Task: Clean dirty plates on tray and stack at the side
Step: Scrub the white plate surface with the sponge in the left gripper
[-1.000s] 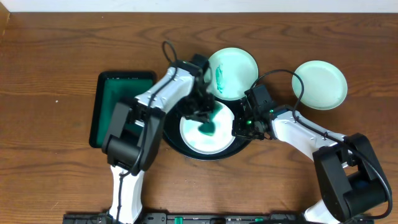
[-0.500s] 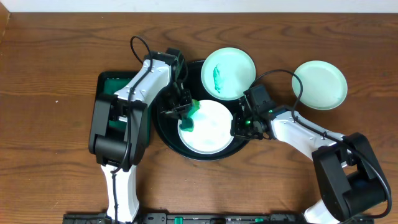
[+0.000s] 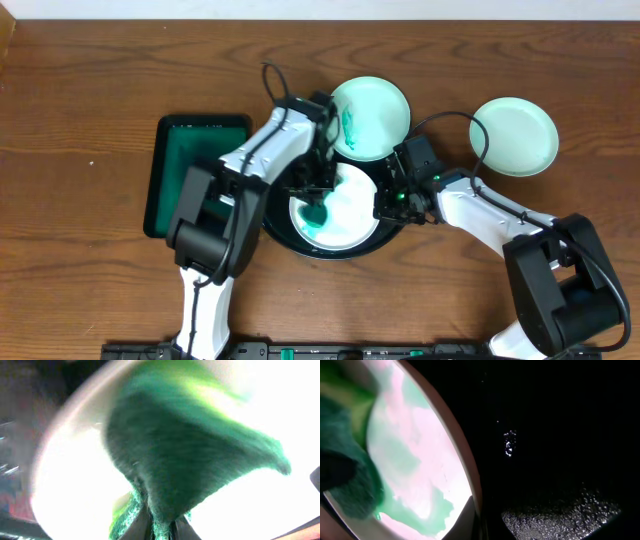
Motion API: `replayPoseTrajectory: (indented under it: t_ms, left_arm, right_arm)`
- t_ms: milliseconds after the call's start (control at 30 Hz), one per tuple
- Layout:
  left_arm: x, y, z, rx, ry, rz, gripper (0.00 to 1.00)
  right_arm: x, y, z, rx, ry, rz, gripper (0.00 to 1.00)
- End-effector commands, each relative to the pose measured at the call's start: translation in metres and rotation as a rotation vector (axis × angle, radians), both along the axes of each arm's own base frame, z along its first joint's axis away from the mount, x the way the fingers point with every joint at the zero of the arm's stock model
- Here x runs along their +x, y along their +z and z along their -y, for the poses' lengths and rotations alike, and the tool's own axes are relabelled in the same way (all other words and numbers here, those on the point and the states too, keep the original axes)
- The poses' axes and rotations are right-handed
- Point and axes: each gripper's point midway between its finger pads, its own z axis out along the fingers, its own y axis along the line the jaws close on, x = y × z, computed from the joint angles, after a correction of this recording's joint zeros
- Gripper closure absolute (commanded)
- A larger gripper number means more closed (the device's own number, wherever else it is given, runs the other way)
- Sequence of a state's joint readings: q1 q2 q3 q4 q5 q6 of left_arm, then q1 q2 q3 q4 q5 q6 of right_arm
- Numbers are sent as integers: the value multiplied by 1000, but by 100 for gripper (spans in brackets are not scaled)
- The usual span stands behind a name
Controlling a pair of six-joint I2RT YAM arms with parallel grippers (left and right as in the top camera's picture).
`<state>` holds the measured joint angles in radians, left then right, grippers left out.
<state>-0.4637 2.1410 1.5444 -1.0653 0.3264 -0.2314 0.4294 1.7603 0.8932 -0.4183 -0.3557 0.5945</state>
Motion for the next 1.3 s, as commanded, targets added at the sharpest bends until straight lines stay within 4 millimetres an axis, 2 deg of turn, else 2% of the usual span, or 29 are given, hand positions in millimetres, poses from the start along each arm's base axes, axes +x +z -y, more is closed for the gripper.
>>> replayPoseTrajectory:
  t_ms: [0, 333, 700, 800, 933, 1033, 1100, 1267]
  left_arm:
    - [-31, -21, 47, -136, -58, -98, 93]
    - [-29, -5, 85, -370, -42, -125, 93]
    - [-42, -1, 79, -357, -41, -187, 93]
    - [-43, -8, 61, -250, -44, -179, 93]
    - [-47, -17, 19, -15, -16, -186, 93]
    - [-47, -18, -6, 101, -12, -186, 93]
    - [-45, -19, -18, 154, -9, -173, 93]
    - [-23, -23, -61, 391, 66, -65, 93]
  right_arm:
    - [-19, -23, 16, -92, 6, -65, 99]
    - [-20, -24, 16, -95, 6, -70, 99]
    - [-21, -24, 17, -96, 6, -73, 99]
    - [-21, -24, 17, -96, 6, -73, 99]
    - [-21, -24, 17, -97, 6, -74, 99]
    - [-21, -24, 17, -96, 6, -73, 99]
    - [-21, -24, 17, -96, 6, -73, 99]
    - [-21, -24, 17, -96, 6, -75, 99]
